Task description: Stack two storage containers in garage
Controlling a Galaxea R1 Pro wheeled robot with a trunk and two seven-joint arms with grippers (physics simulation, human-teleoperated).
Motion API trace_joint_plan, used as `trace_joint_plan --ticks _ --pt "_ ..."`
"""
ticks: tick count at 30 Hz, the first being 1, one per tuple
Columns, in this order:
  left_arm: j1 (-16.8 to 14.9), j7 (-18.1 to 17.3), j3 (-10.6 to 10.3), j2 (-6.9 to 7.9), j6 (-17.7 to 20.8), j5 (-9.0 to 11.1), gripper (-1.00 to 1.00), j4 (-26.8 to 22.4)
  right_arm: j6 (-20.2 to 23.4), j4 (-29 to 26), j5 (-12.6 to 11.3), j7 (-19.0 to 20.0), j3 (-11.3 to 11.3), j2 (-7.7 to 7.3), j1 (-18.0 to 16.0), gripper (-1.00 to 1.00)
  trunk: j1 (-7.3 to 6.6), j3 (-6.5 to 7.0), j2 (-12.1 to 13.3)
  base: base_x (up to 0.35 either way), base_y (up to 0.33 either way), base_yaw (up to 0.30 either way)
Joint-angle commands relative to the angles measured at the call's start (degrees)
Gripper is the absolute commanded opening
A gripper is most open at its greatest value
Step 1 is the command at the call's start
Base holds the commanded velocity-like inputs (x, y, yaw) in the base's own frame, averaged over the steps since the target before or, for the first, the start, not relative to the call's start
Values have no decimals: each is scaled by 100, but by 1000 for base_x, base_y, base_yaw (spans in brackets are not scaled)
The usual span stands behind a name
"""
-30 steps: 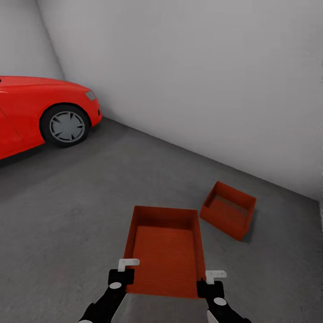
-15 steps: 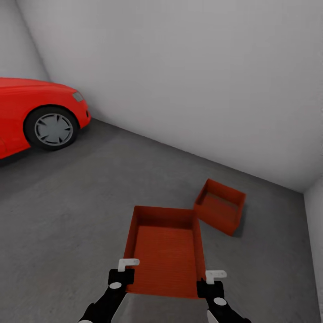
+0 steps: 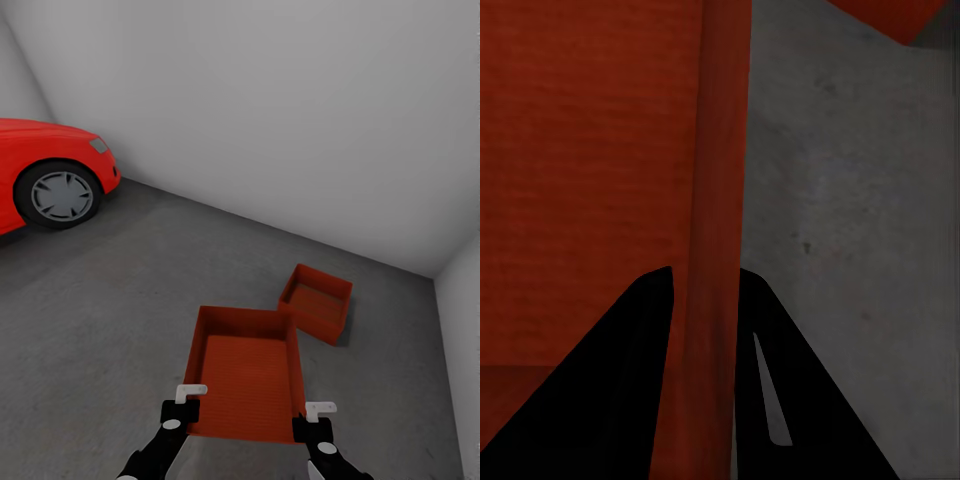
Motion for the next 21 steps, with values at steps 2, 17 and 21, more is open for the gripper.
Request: trace_joint_plan --ticks 2,17,21 --pt "-8 -200 46 0 20 19 -100 11 -42 505 16 -112 59 -98 -2 -100 0 -4 -2 0 0 -123" --pt "-8 -200 46 0 20 19 -100 11 -42 505 16 -112 59 -100 -2 -100 0 -4 -2 0 0 -130" --pt "-8 -200 46 0 20 19 -100 11 -42 505 16 -109 59 -100 0 -100 0 -4 -2 0 0 -132"
